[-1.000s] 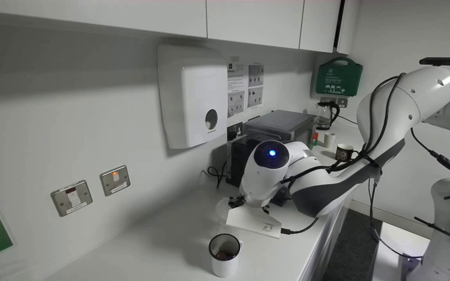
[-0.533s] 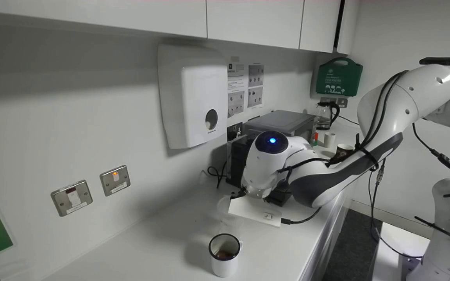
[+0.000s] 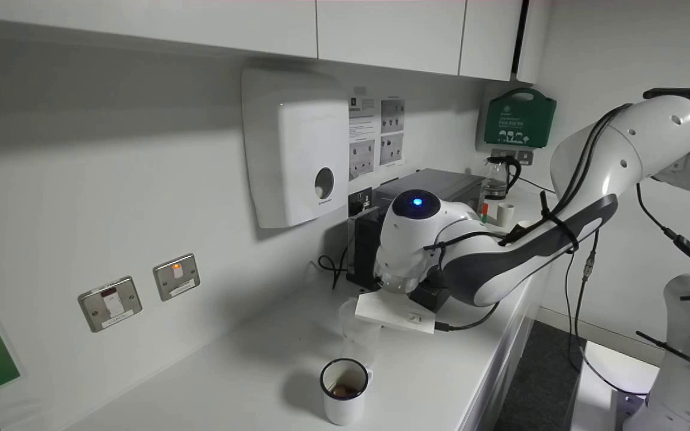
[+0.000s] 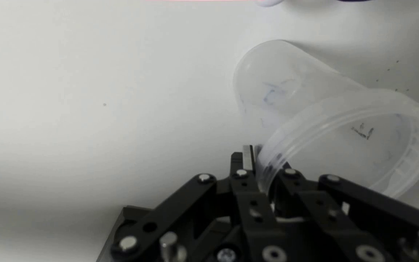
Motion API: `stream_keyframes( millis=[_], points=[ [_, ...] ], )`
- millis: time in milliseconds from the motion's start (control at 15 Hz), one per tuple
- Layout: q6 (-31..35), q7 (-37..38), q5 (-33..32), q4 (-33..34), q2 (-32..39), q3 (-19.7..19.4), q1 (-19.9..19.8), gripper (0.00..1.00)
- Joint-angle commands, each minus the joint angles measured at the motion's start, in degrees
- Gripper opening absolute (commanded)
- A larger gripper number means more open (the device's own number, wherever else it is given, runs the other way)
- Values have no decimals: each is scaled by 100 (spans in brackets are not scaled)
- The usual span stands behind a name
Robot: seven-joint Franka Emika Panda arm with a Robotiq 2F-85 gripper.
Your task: Take the mug from the coffee maker and put it on the counter, and pour the content from the transparent cup into the mug
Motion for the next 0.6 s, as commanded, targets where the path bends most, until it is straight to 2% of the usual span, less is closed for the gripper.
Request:
stream_keyframes(
  millis=[0,533],
  points=[
    [159,-419,285,-247,-281,-10,-96,2],
    [90,-818,485,-133,-176,-28,-105,2]
  ],
)
